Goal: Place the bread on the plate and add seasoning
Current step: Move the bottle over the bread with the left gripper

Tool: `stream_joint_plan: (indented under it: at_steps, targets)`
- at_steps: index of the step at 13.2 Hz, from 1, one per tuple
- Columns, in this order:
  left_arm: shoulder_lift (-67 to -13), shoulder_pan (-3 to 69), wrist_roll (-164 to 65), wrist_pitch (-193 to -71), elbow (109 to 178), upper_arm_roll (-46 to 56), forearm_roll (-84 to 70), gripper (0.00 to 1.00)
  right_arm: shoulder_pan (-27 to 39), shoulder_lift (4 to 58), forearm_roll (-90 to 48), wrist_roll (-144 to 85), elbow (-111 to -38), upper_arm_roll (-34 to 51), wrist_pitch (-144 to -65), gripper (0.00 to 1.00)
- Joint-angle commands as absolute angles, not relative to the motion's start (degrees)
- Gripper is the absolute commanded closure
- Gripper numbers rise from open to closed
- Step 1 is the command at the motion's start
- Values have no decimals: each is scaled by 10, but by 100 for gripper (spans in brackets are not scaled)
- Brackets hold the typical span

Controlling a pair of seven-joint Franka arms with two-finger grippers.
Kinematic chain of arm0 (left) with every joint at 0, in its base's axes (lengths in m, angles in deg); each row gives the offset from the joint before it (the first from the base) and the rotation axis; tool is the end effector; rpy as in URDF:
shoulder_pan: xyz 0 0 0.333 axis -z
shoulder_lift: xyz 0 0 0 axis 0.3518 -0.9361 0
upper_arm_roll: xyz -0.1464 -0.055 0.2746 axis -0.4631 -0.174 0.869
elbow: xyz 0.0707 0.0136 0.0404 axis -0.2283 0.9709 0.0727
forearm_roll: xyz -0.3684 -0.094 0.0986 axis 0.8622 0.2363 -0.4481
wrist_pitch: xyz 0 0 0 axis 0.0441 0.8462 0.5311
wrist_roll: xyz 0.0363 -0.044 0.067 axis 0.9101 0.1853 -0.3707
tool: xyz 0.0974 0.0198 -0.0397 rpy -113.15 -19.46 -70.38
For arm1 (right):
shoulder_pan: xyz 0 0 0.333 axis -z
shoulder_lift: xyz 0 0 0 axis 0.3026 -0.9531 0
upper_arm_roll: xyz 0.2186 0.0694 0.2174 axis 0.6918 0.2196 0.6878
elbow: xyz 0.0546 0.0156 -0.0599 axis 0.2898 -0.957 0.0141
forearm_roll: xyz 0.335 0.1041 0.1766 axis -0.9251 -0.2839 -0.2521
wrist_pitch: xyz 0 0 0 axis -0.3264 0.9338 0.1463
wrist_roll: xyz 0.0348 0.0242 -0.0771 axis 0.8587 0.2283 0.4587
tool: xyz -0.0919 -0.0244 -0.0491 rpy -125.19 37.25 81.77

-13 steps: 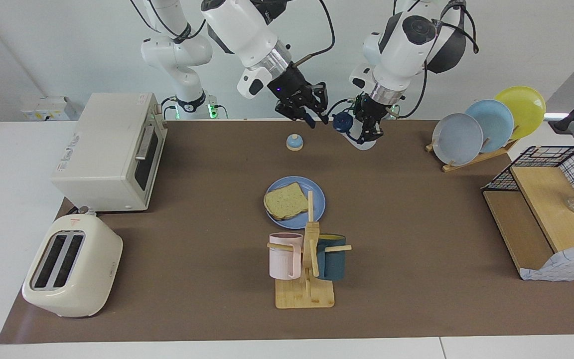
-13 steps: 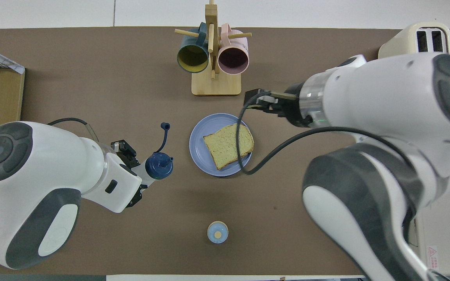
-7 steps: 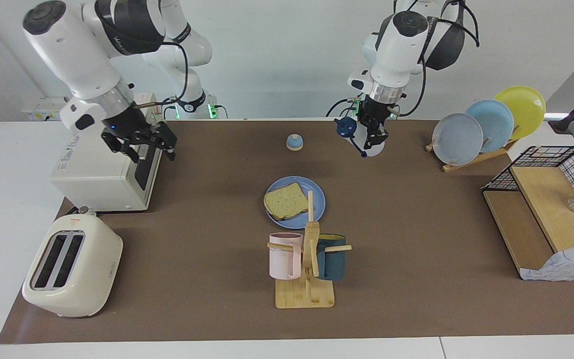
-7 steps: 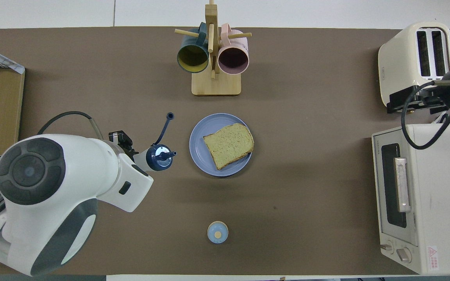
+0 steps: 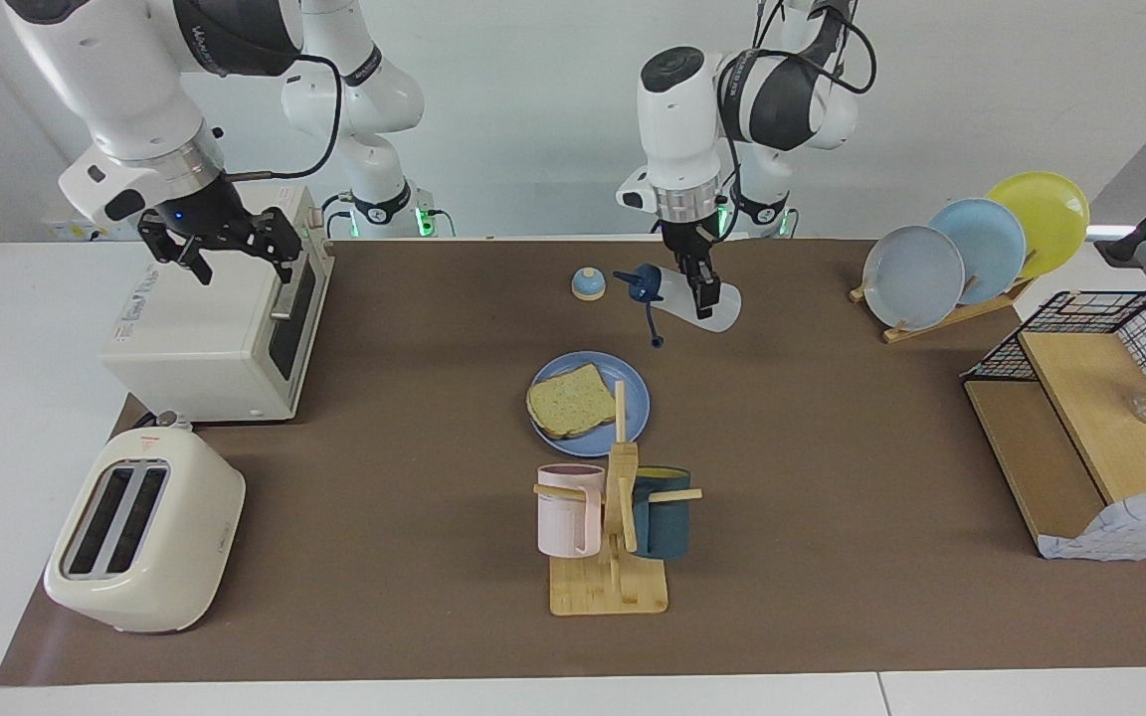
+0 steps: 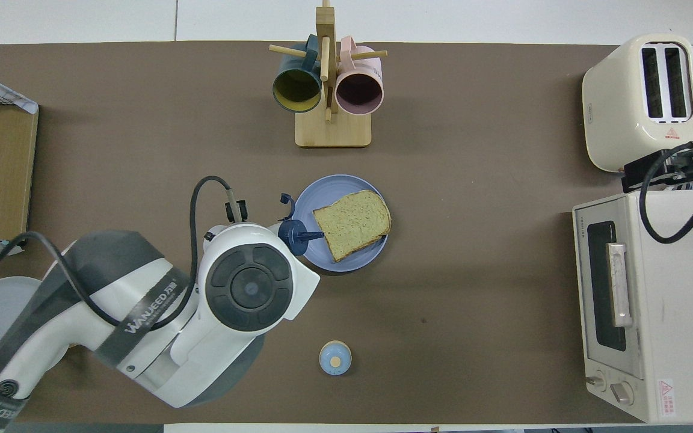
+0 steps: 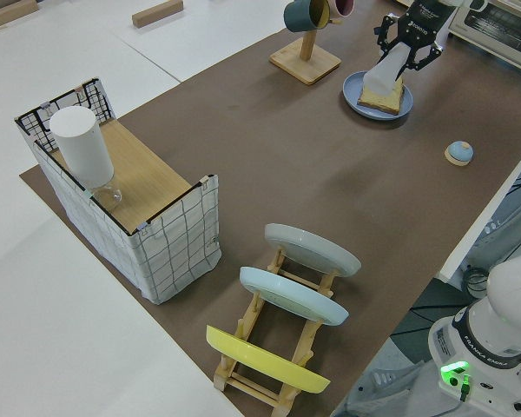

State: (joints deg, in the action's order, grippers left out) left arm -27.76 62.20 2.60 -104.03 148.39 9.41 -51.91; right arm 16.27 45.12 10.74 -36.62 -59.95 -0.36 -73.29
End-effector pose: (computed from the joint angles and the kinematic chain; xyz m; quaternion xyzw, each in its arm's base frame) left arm 0.4278 -0.3353 0.4733 -0.7289 0.6647 0.0164 0.1632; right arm 0.5548 -0.0035 0.6149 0.9993 0.0069 -0.0357 0.0105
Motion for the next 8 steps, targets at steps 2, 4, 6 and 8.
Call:
stream_joint_plan:
  at_steps: [2,4,6,8]
  targets:
    - [-358,662,-15,-976,1410,99,-601,100,177,476,113,-348,-619,-20,-714,0]
    - [-392,697,-52,-937,1405,99,-656,100,182,479,113,-348,-638,-21,-737,0]
    - [-447,711,-80,-898,1362,99,-690,100,182,480,111,-351,-636,-14,-742,0]
    - [-508,733,-97,-847,1309,100,-729,100,181,478,108,-350,-634,-9,-754,0]
